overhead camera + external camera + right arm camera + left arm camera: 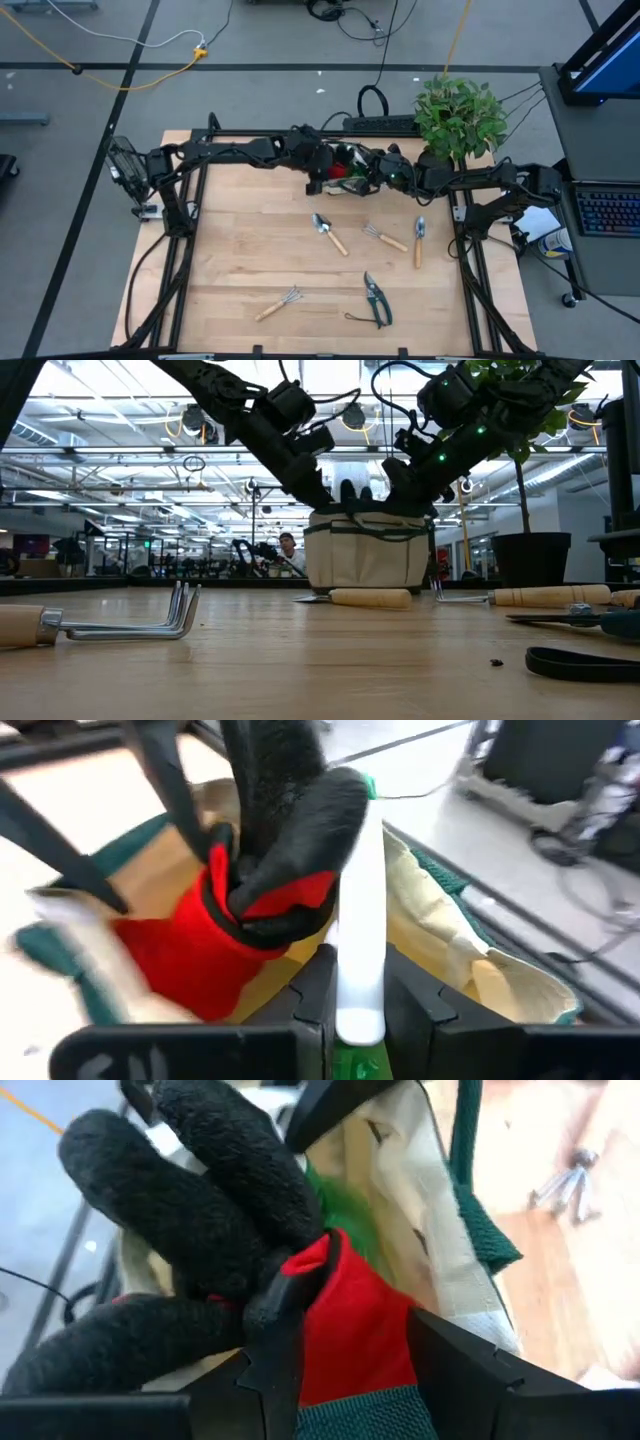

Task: Pick & Place Garden tools in Gardening bag
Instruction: Put the red gloves into the green gardening bag

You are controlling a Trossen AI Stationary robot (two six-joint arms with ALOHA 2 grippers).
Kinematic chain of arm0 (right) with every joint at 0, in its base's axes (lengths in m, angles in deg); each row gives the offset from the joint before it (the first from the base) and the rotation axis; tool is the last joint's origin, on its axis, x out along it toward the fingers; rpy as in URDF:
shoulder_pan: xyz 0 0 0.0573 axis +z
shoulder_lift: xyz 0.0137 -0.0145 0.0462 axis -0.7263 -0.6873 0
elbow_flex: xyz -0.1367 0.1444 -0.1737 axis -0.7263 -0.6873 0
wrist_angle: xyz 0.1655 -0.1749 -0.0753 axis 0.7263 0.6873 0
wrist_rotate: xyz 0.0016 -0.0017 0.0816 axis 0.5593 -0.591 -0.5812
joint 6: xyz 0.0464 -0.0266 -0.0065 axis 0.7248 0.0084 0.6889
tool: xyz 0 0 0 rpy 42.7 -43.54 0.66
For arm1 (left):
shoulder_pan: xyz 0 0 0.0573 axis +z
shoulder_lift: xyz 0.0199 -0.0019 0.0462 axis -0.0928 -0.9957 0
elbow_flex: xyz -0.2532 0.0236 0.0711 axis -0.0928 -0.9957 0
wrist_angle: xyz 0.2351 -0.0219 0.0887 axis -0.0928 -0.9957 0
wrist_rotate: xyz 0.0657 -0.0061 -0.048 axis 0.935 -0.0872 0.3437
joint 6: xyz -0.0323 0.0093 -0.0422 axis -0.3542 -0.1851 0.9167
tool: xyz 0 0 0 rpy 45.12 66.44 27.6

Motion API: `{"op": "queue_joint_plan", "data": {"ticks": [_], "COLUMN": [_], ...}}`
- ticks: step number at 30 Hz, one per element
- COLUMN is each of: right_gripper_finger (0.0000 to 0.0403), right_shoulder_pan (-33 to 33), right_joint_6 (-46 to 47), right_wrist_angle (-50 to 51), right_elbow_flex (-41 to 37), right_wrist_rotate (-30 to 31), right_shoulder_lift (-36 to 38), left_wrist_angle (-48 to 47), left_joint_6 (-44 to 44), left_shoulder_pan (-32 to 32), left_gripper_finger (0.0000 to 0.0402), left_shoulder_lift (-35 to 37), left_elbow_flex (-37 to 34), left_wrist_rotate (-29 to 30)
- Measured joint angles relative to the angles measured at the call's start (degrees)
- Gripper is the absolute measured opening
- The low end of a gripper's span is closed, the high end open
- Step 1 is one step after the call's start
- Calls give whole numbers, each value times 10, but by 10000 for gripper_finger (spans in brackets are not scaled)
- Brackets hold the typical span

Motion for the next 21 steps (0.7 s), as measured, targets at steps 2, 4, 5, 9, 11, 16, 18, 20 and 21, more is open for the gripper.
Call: {"op": "queue_joint_plan", "data": {"ticks": [2, 4, 5, 9, 11, 16, 18, 20, 21], "right_gripper_finger": [44, 44, 44, 44, 44, 44, 44, 44, 44], "right_shoulder_pan": [1, 4, 4, 11, 19, 47, 58, 67, 71], "right_joint_6": [16, 24, 25, 36, 41, 72, 78, 86, 86], "right_wrist_angle": [-2, -1, -1, -1, -1, -3, -3, -3, -3], "right_elbow_flex": [0, 0, 0, 0, 0, 0, 0, 0, 0], "right_wrist_rotate": [-13, -12, -12, -16, -23, -42, -42, -42, -42], "right_shoulder_lift": [0, 0, 0, 0, 0, 0, 0, 0, 0], "left_wrist_angle": [-10, -15, -20, -50, -69, -141, -167, -183, -185], "left_joint_6": [-7, -16, -25, -63, -70, -80, -81, -81, -82], "left_shoulder_pan": [3, 4, 5, 3, 2, 2, 1, -2, -4], "left_gripper_finger": [181, 181, 181, 181, 181, 181, 181, 181, 181], "left_shoulder_lift": [0, 0, 0, 0, 4, 22, 35, 52, 61], "left_elbow_flex": [0, 0, 0, 0, 0, 0, 0, 0, -1], "left_wrist_rotate": [-16, -35, -48, -104, -111, -113, -114, -114, -114]}}
